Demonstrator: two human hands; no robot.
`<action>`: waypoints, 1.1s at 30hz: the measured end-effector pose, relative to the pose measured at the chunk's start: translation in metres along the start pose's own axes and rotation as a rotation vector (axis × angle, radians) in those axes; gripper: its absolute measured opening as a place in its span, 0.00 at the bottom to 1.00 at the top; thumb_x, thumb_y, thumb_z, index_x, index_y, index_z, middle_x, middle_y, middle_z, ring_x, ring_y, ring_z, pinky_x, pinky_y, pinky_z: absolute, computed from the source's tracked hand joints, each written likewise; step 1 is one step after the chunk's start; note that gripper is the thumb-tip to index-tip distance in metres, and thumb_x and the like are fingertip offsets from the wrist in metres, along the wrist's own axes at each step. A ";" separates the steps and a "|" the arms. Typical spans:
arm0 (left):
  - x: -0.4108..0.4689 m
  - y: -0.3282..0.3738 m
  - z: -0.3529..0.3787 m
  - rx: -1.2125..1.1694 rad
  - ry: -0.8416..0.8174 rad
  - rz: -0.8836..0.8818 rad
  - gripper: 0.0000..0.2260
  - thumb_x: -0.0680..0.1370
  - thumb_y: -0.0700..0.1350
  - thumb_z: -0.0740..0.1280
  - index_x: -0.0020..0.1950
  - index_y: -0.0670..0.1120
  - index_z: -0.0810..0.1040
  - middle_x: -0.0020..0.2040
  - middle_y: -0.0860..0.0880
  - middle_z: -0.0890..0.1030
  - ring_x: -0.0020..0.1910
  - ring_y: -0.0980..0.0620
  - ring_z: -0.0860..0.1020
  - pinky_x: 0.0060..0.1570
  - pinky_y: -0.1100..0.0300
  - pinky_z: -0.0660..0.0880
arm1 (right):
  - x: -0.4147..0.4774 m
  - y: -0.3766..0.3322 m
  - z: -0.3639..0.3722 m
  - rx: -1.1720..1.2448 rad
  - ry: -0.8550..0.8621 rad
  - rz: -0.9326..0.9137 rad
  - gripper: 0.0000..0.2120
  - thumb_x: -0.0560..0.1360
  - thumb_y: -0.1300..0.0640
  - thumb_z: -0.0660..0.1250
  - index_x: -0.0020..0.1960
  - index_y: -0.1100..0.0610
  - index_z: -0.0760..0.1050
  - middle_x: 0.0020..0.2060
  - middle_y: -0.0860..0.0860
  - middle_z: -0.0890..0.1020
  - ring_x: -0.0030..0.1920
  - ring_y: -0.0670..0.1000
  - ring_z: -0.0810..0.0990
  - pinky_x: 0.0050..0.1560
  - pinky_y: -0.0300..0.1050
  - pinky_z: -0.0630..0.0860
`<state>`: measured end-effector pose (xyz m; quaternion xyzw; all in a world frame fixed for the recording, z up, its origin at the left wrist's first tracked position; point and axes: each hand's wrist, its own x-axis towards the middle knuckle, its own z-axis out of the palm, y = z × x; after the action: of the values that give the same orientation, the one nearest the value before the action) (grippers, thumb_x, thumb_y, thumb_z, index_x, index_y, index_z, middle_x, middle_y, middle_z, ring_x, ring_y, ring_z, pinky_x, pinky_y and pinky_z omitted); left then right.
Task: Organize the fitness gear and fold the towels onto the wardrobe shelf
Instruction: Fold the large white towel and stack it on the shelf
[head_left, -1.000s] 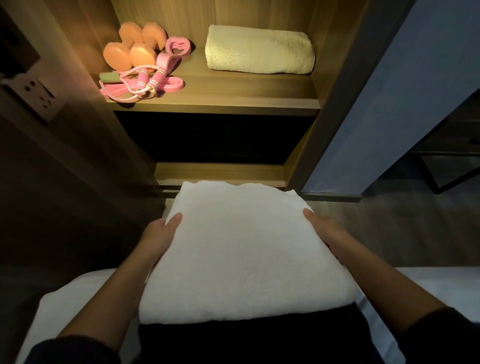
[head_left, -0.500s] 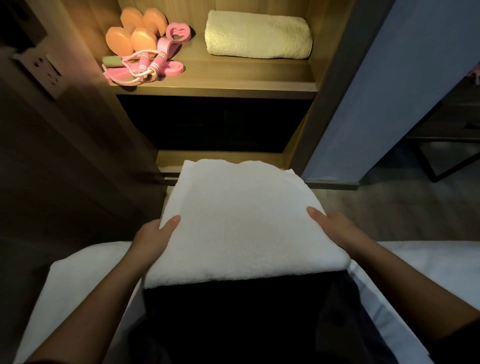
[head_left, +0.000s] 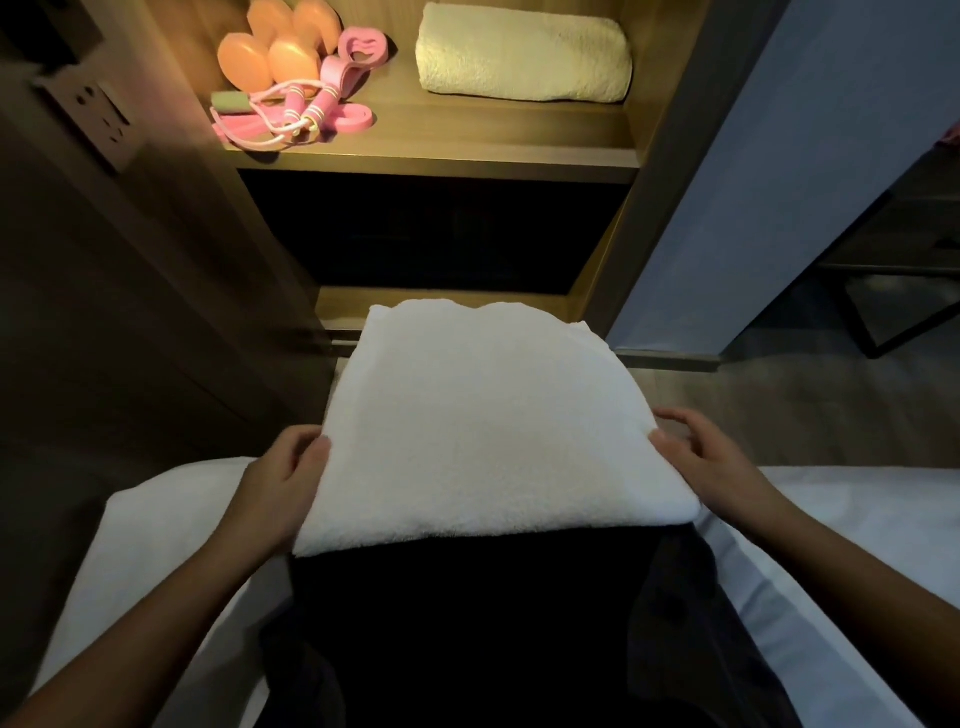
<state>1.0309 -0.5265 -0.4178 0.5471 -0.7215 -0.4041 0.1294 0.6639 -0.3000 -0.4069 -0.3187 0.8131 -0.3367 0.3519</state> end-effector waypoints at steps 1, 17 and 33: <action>-0.003 -0.006 -0.003 0.010 0.000 0.076 0.12 0.82 0.51 0.59 0.64 0.51 0.73 0.52 0.54 0.79 0.50 0.57 0.77 0.43 0.60 0.73 | -0.002 0.004 -0.003 -0.028 -0.007 -0.060 0.19 0.79 0.46 0.63 0.69 0.46 0.69 0.48 0.47 0.80 0.44 0.41 0.80 0.41 0.37 0.75; -0.030 0.029 -0.008 0.716 -0.156 0.876 0.40 0.59 0.51 0.84 0.68 0.42 0.75 0.66 0.41 0.77 0.60 0.40 0.79 0.57 0.48 0.72 | -0.020 -0.008 -0.004 -0.772 -0.141 -0.858 0.38 0.68 0.50 0.77 0.74 0.53 0.66 0.75 0.53 0.66 0.74 0.54 0.65 0.71 0.54 0.63; -0.007 0.094 -0.056 0.486 -0.616 0.482 0.13 0.72 0.45 0.71 0.53 0.61 0.80 0.45 0.61 0.82 0.43 0.62 0.79 0.42 0.60 0.77 | -0.008 -0.087 -0.041 -0.507 -0.441 -0.453 0.15 0.69 0.60 0.73 0.50 0.43 0.80 0.45 0.40 0.83 0.46 0.42 0.80 0.45 0.35 0.75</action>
<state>1.0042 -0.5382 -0.3117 0.2327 -0.9069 -0.3252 -0.1327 0.6602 -0.3299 -0.3150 -0.6312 0.6846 -0.1183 0.3448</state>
